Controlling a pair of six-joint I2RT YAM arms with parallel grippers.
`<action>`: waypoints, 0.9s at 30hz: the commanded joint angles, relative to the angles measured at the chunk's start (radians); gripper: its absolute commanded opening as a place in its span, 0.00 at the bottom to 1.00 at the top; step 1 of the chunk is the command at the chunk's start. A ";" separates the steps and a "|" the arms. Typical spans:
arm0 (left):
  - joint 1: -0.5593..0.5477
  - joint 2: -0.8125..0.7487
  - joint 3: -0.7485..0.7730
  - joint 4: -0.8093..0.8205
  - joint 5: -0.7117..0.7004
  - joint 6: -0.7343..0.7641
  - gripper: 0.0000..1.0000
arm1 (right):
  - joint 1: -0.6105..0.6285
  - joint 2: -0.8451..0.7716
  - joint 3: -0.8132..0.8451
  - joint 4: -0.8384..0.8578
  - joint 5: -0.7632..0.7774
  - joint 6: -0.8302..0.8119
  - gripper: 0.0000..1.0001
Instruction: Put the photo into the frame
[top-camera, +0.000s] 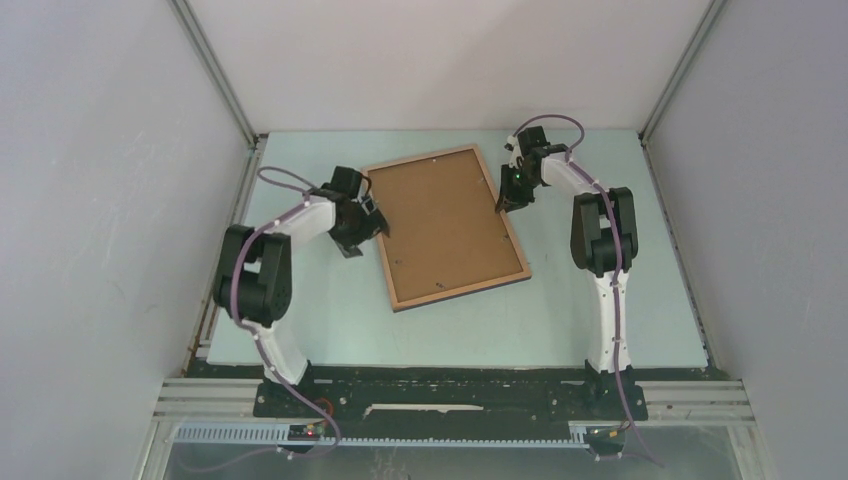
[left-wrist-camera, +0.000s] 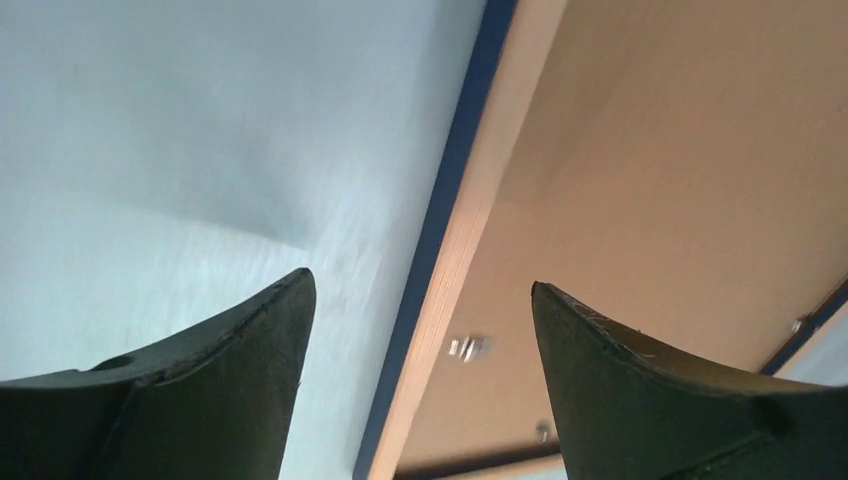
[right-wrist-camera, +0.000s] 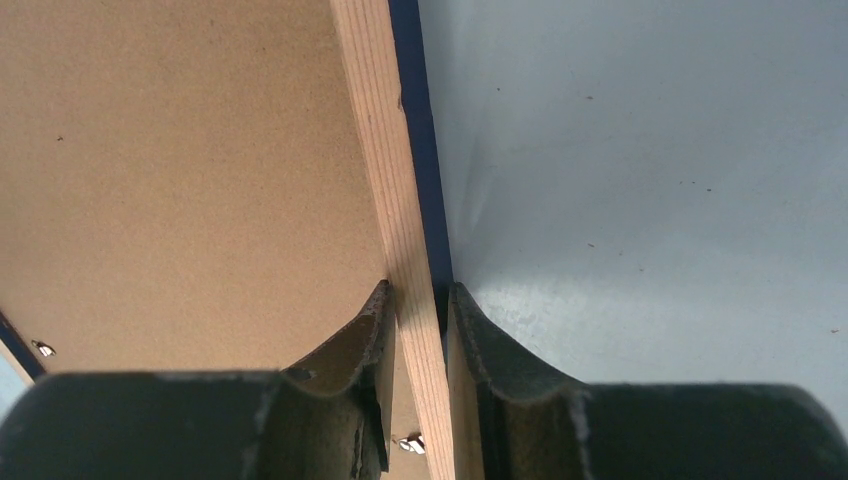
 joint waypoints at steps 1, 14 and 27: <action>-0.082 -0.199 -0.179 -0.041 -0.055 -0.254 0.84 | 0.001 -0.014 -0.019 -0.052 0.034 0.010 0.00; -0.132 -0.078 -0.176 -0.104 0.049 -0.523 0.76 | 0.015 -0.014 -0.010 -0.060 0.047 -0.006 0.00; -0.167 -0.042 -0.106 -0.228 -0.111 -0.691 0.76 | 0.018 -0.013 -0.006 -0.064 0.046 -0.012 0.00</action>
